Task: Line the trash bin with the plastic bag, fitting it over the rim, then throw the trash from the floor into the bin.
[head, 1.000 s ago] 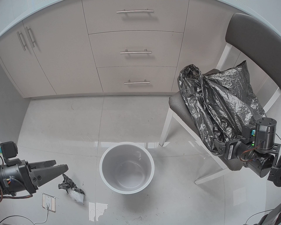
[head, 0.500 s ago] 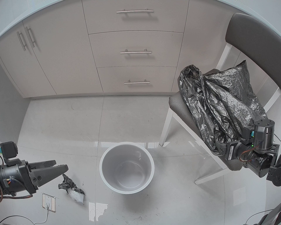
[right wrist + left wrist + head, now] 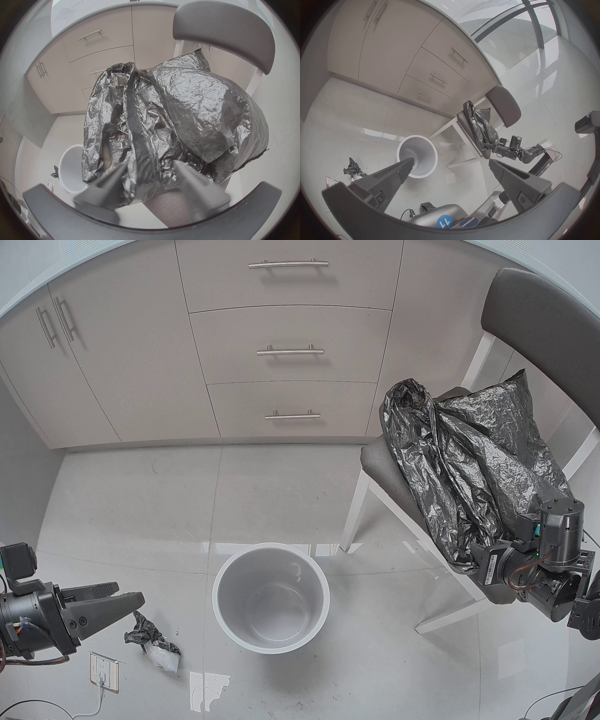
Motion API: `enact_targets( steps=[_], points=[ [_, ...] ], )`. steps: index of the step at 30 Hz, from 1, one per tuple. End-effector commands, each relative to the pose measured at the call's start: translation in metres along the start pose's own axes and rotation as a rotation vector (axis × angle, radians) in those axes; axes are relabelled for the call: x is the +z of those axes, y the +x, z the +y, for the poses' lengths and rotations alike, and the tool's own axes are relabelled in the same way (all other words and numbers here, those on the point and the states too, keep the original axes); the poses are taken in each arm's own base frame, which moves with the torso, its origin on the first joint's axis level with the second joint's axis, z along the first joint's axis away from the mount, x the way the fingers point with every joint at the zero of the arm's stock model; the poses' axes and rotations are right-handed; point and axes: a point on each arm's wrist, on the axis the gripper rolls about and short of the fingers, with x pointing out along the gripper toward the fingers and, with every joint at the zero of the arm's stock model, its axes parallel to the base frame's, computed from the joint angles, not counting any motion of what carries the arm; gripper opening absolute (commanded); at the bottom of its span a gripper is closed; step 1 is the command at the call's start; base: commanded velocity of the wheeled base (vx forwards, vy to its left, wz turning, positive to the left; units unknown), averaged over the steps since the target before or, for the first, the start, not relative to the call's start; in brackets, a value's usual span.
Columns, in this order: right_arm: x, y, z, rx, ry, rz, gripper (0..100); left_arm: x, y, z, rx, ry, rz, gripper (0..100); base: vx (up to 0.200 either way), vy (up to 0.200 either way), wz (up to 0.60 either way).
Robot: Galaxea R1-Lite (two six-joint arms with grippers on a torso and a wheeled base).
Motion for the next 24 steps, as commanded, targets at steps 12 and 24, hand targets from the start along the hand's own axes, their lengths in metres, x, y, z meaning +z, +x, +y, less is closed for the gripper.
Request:
enact_targets(
  steps=[12,24],
  points=[
    [0.005,0.007,0.007,0.081,0.061,-0.049,0,0.000,-0.007,-0.003,-0.009,0.013,-0.029,100,0.000,0.000,0.00],
    [0.045,-0.007,0.002,0.530,0.354,-0.105,0,-0.001,-0.004,-0.002,-0.003,0.006,-0.017,100,0.000,0.000,0.00]
  ],
)
